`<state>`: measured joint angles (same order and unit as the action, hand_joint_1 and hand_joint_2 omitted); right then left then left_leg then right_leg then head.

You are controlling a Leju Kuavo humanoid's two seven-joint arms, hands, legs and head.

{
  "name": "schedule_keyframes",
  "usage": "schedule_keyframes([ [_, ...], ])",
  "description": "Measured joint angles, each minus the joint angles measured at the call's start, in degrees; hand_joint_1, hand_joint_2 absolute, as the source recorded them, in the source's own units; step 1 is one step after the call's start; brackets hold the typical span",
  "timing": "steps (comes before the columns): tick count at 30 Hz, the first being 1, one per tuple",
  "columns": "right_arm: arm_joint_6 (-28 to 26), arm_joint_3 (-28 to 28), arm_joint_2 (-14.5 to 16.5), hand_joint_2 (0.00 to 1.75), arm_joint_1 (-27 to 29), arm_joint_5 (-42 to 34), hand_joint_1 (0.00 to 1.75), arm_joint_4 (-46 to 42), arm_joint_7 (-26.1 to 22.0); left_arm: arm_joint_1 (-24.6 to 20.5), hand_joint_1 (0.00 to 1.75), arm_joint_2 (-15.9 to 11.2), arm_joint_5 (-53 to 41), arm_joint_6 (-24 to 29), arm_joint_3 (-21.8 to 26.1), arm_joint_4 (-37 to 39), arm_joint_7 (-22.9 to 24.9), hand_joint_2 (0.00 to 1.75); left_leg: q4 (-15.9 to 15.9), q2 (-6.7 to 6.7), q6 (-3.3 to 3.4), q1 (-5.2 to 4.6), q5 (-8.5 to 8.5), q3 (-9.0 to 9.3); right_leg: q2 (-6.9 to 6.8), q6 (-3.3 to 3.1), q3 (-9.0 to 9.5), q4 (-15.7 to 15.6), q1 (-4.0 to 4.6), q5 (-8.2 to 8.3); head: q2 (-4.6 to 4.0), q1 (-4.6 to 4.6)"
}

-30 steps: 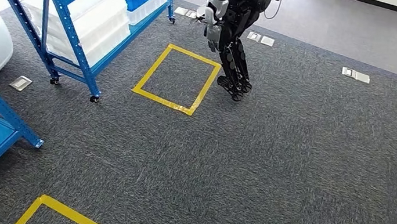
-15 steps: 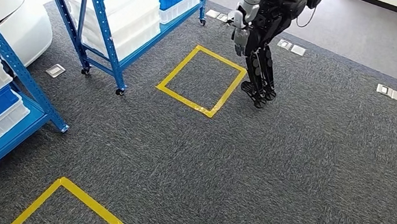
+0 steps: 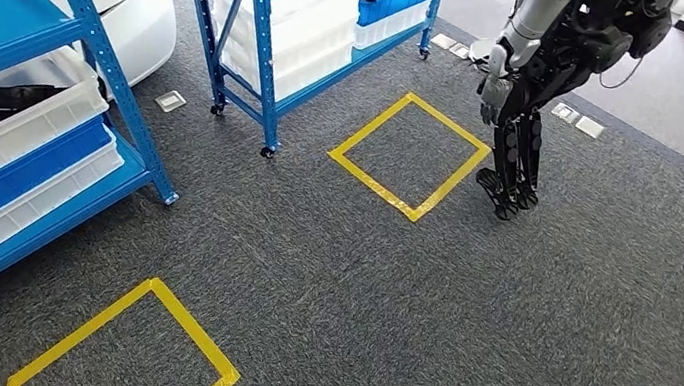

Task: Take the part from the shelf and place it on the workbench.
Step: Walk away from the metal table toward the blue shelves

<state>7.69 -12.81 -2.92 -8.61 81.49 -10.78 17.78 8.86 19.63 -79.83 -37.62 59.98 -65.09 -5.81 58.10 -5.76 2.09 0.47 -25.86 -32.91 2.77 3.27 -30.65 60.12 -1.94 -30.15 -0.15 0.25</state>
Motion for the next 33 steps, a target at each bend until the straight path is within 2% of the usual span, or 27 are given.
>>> schedule_keyframes([
  [1, 0.2, 0.0, 0.0, 0.0, -0.1, 0.3, 0.0, 0.0, 0.0, 0.2, 0.0, 0.1, 1.0, 0.0, 0.0, -0.3, 0.5, 1.75, 0.1, -0.57, -0.4, -0.08, 0.0, -0.16, 0.66, -0.17, 0.72, -1.7, 0.02, 0.51, 0.0, -0.01],
  [2, 0.4, 0.0, 0.1, 0.0, -0.3, 0.5, 0.0, 0.0, 0.0, 0.5, 0.0, 0.1, 2.0, 0.1, 0.0, -0.6, 1.0, 1.75, 0.1, -1.06, -0.77, -0.16, 0.09, -0.32, 0.61, -0.59, 0.81, -1.9, 0.25, 0.49, 0.0, -0.03],
  [3, 0.5, 0.0, 0.1, 0.0, -0.4, 0.7, 0.0, 0.0, 0.0, 0.8, 0.0, 0.2, 2.7, 0.2, 0.0, -0.8, 1.3, 1.75, 0.0, -1.52, -1.07, -0.11, 0.24, -0.48, -0.04, -1.05, 0.9, -2.0, 0.29, 0.68, 0.0, -0.09],
  [4, 0.6, 0.0, 0.2, 0.0, -0.6, 0.9, 0.0, 0.0, 0.0, 1.1, 0.0, 0.3, 3.3, 0.2, 0.0, -0.9, 1.7, 1.75, 0.1, -1.27, -1.32, -0.02, 0.23, -0.66, -0.6, -1.43, 1.03, -2.1, 0.22, 0.85, 0.0, -0.13],
  [6, 0.8, 0.1, 0.3, 0.0, -0.7, 1.3, 0.0, 0.0, 0.0, 1.6, 0.0, 0.3, 5.2, 0.5, -0.1, -1.3, 2.9, 1.75, 2.4, 1.35, -1.76, 0.08, -1.34, -1.8, -1.85, -2.32, 1.12, -2.2, 0.12, 1.11, 0.0, -0.43],
  [8, 1.2, 0.1, 0.4, 0.0, -0.7, 2.1, 0.0, 0.0, -0.1, 1.9, 0.0, 0.4, 9.2, 1.1, -0.8, -1.8, 5.2, 1.75, 9.1, 4.42, -2.06, 0.09, -5.12, -4.88, -3.33, -3.0, 1.02, -2.2, 0.44, 1.08, 0.0, -0.75],
  [9, 1.3, 0.2, 0.4, 0.0, -0.8, 2.5, 0.0, 0.0, -0.1, 2.2, 0.0, 0.4, 11.6, 1.4, -1.4, -2.1, 6.7, 1.75, 13.0, 4.98, -2.17, 0.14, -6.84, -6.72, -4.15, -3.22, 0.96, -2.2, 0.6, 1.03, 0.0, -0.79],
  [10, 1.5, 0.4, 0.4, 0.0, -0.8, 3.0, 0.0, 0.0, -0.2, 2.7, 0.0, 0.4, 14.3, 1.7, -2.2, -2.5, 8.3, 1.75, 16.0, 5.25, -2.22, 0.17, -7.81, -8.1, -4.94, -3.26, 0.92, -2.2, 0.72, 0.99, 0.0, -0.77],
  [11, 1.6, 0.7, 0.5, 0.0, -1.0, 3.4, 0.0, 0.0, -0.4, 3.3, 0.0, 0.5, 16.7, 2.0, -3.0, -2.9, 9.8, 1.75, 16.8, 5.43, -2.2, 0.18, -7.61, -8.43, -5.65, -3.31, 0.91, -2.2, 0.78, 0.94, 0.0, -0.77],
  [12, 1.8, 1.0, 0.6, 0.0, -1.3, 3.8, 0.0, 0.0, -0.6, 3.9, 0.0, 0.5, 18.7, 2.2, -3.8, -3.3, 11.1, 1.75, 15.4, 5.69, -2.12, 0.18, -6.4, -7.6, -6.3, -3.35, 0.96, -2.2, 0.83, 0.9, 0.0, -0.77],
  [13, 2.0, 1.3, 0.7, 0.0, -1.6, 4.1, 0.0, 0.0, -0.7, 4.4, 0.0, 0.5, 20.3, 2.4, -4.5, -3.7, 12.1, 1.75, 11.9, 6.34, -1.93, 0.15, -4.54, -5.71, -6.92, -3.38, 1.07, -2.2, 0.86, 0.84, 0.0, -0.79],
  [15, 2.1, 1.7, 0.9, 0.0, -2.0, 4.4, 0.0, 0.0, -1.0, 4.7, 0.0, 0.5, 21.8, 2.7, -5.5, -4.5, 13.2, 1.75, 4.2, 9.01, -1.38, -0.2, -1.75, -1.64, -8.13, -3.22, 1.32, -2.1, 1.22, 0.6, 0.0, -0.79],
  [16, 2.1, 1.9, 1.0, 0.0, -2.2, 4.5, 0.0, 0.0, -1.0, 4.7, 0.0, 0.6, 22.0, 2.8, -5.9, -4.8, 13.4, 1.75, 1.9, 9.94, -1.08, -0.43, -1.2, -0.53, -8.74, -3.03, 1.43, -2.1, 1.45, 0.47, 0.0, -0.72],
  [17, 2.1, 2.0, 1.1, 0.0, -2.3, 4.6, 0.0, 0.0, -1.1, 4.8, 0.0, 0.6, 22.2, 2.8, -6.3, -5.0, 13.5, 1.75, 0.9, 10.2, -0.82, -0.69, -1.17, -0.22, -9.4, -2.79, 1.5, -2.2, 1.66, 0.33, 0.0, -0.65],
  [19, 2.2, 2.4, 1.3, 0.0, -2.6, 4.8, 0.0, -0.1, -1.1, 4.9, 0.0, 0.7, 22.3, 2.9, -6.6, -5.3, 13.5, 1.75, 0.6, 8.64, -0.22, -0.78, -0.92, -0.33, -10.39, -2.27, 1.63, -2.2, 1.84, 0.08, 0.0, -0.58],
  [20, 2.3, 2.6, 1.4, 0.0, -2.8, 5.0, 0.0, -0.1, -1.2, 4.9, 0.0, 0.8, 22.2, 3.0, -6.6, -5.3, 13.5, 1.75, 0.2, 7.92, 0.12, -0.69, -0.68, -0.26, -9.66, -2.01, 1.58, -1.8, 1.78, -0.25, 0.0, -0.56],
  [21, 2.3, 2.8, 1.5, 0.0, -2.9, 5.3, 0.0, -0.1, -1.4, 4.8, 0.0, 0.8, 22.2, 3.0, -6.6, -5.3, 13.5, 1.75, -0.1, 7.24, 0.53, -0.51, -0.37, -0.16, -8.22, -1.89, 1.08, -0.5, 1.68, -1.07, 0.0, -0.53],
  [23, 2.3, 3.1, 1.5, 0.0, -2.7, 5.6, 0.0, -0.1, -1.7, 4.1, 0.0, 0.8, 22.0, 3.0, -6.5, -5.3, 13.3, 1.75, -0.3, 5.76, 1.11, -0.31, 0.07, -0.22, -4.59, -2.09, -1.71, 5.6, 1.34, -4.08, 0.0, -0.39],
  [25, 2.3, 3.4, 1.5, 0.0, -2.4, 5.8, 0.0, -0.1, -1.9, 3.6, 0.0, 0.9, 21.9, 3.1, -6.3, -5.2, 13.1, 1.75, -0.3, 4.01, 1.29, -0.28, 0.25, -0.44, -3.24, -2.08, -5.38, 12.8, 1.16, -6.67, 0.0, -0.33],
  [26, 2.3, 3.6, 1.5, 0.0, -2.3, 5.9, 0.0, -0.1, -2.0, 3.5, 0.0, 0.9, 21.8, 3.1, -6.1, -5.2, 13.1, 1.75, -0.3, 3.18, 1.28, -0.26, 0.29, -0.47, -3.07, -1.73, -6.28, 14.2, 1.06, -6.73, 0.0, -0.33],
  [27, 2.3, 3.7, 1.6, 0.0, -2.3, 5.9, 0.0, -0.1, -2.0, 3.4, 0.0, 1.0, 21.7, 3.1, -5.9, -5.1, 13.0, 1.75, -0.2, 2.41, 1.2, -0.21, 0.32, -0.46, -2.97, -1.18, -6.11, 13.5, 0.91, -5.8, 0.0, -0.34],
  [28, 2.3, 3.9, 1.6, 0.0, -2.3, 6.0, 0.0, -0.1, -2.0, 3.4, 0.0, 1.0, 21.7, 3.1, -5.7, -5.1, 13.0, 1.75, -0.2, 1.63, 1.06, -0.13, 0.33, -0.44, -2.63, -0.5, -4.94, 10.5, 0.65, -4.12, 0.0, -0.34],
  [29, 2.3, 4.0, 1.6, 0.0, -2.3, 6.0, 0.0, -0.1, -2.0, 3.3, 0.0, 1.0, 21.7, 3.1, -5.6, -5.1, 13.0, 1.75, 0.0, 0.84, 0.81, -0.06, 0.32, -0.48, -1.54, 0.17, -3.25, 6.5, 0.28, -2.25, 0.0, -0.31],
  [30, 2.3, 4.1, 1.6, 0.0, -2.3, 6.0, 0.0, -0.1, -2.0, 3.3, 0.0, 1.0, 21.7, 3.1, -5.6, -5.1, 13.0, 1.75, 0.2, 0.04, 0.45, -0.1, 0.24, -0.6, -0.31, 0.47, -1.77, 2.8, 0.08, -0.68, 0.0, -0.29],
  [31, 2.3, 4.1, 1.6, 0.0, -2.3, 6.0, 0.0, -0.1, -2.0, 3.2, 0.0, 1.0, 21.7, 3.1, -5.5, -5.1, 13.0, 1.75, 0.4, -0.66, 0.05, -0.16, 0.2, -0.76, 0.63, 0.38, -0.74, 0.1, -0.06, 0.35, 0.0, -0.31],
  [32, 2.3, 4.2, 1.6, 0.0, -2.3, 6.0, 0.0, -0.1, -2.0, 3.1, 0.0, 1.0, 21.7, 3.1, -5.5, -5.1, 13.0, 1.75, 0.5, -1.3, -0.33, -0.21, 0.2, -0.97, 1.19, -0.02, -0.21, -1.2, 0.01, 0.79, 0.0, -0.31],
  [33, 2.3, 4.2, 1.7, 0.0, -2.3, 6.0, 0.0, -0.1, -2.0, 3.2, 0.0, 1.0, 21.7, 3.1, -5.4, -5.1, 13.0, 1.75, 0.5, -1.91, -0.72, -0.2, 0.28, -1.16, 0.83, -0.62, -0.09, -1.5, 0.23, 0.94, 0.0, -0.35],
])
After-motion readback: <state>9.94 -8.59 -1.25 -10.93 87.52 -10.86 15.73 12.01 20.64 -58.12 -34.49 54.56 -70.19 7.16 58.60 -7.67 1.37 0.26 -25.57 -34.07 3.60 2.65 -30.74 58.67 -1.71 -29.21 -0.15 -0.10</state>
